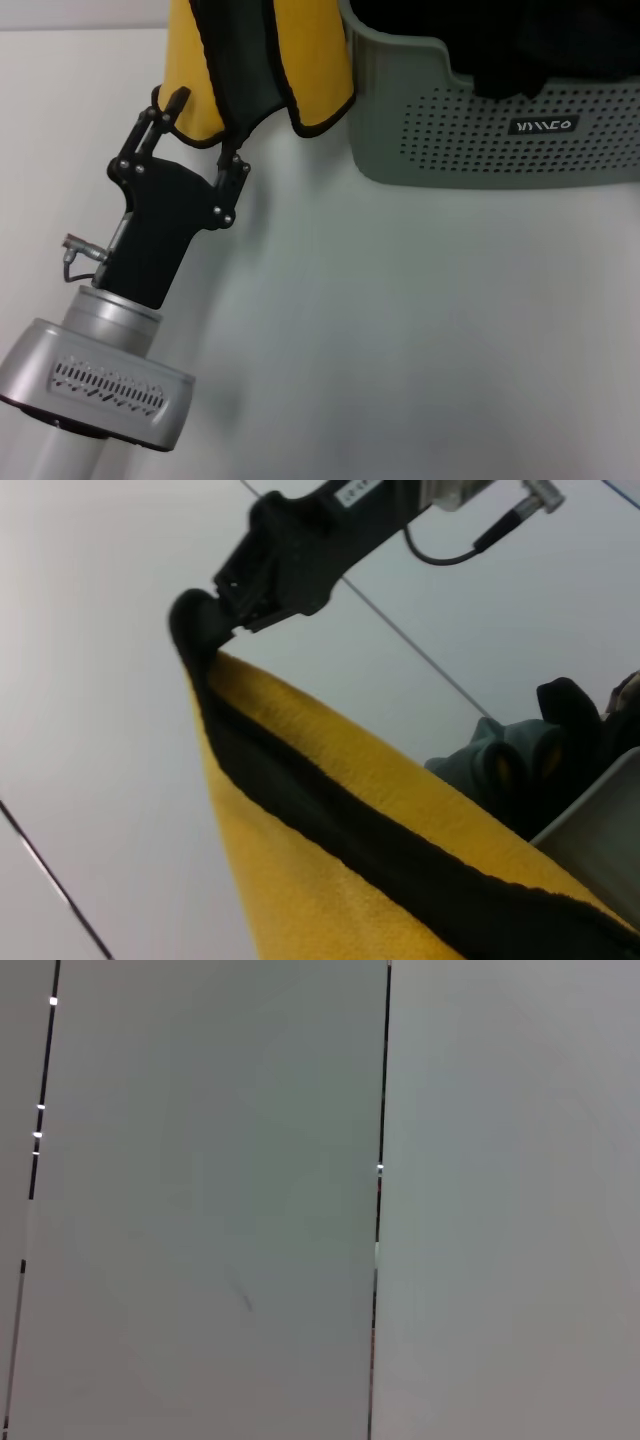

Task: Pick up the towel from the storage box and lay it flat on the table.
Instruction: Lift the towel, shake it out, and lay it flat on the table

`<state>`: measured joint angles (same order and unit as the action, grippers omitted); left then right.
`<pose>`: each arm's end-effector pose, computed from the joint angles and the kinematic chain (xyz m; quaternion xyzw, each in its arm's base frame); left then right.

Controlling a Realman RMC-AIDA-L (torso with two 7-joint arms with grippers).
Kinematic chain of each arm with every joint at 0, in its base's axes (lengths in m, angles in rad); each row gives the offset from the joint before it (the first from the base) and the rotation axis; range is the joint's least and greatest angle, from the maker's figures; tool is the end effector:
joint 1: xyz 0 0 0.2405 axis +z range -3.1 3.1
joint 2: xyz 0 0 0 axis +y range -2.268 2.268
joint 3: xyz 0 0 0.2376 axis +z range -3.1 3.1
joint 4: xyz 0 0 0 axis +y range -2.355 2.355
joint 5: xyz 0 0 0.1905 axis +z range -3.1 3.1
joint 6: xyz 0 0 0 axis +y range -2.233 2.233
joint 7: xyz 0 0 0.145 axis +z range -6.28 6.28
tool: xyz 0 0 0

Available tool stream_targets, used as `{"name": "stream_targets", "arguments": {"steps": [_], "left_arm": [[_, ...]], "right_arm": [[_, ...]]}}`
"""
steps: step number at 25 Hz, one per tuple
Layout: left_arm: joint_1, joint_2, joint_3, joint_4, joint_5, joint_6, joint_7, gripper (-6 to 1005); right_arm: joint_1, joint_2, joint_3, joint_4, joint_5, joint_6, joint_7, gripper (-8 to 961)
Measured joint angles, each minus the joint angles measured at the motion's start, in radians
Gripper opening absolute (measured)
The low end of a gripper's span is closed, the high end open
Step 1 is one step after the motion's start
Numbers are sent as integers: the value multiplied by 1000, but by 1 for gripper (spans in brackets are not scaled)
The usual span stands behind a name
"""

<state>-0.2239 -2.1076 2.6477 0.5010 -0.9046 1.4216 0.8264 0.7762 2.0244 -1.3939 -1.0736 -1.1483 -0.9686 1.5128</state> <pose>-0.2261 0.2406 -0.0443 -0.7181 0.1187 -0.1946 0.6576 -0.0057 0.3841 0.0434 -0.8801 0.0066 0.4330 0.1950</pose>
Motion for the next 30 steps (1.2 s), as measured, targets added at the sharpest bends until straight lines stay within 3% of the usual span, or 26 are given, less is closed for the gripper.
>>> {"name": "stream_targets", "arguments": {"steps": [26,30], "left_arm": [[36,0,5,-27,-105,0,-108,560],[35,0,8,-27,-102,0,-112,501]], "right_arm": [[-55,-1,-5,-9,-2,-19,-2,18],[-58,-1,-6,-12,-2,-21,0,18]]}}
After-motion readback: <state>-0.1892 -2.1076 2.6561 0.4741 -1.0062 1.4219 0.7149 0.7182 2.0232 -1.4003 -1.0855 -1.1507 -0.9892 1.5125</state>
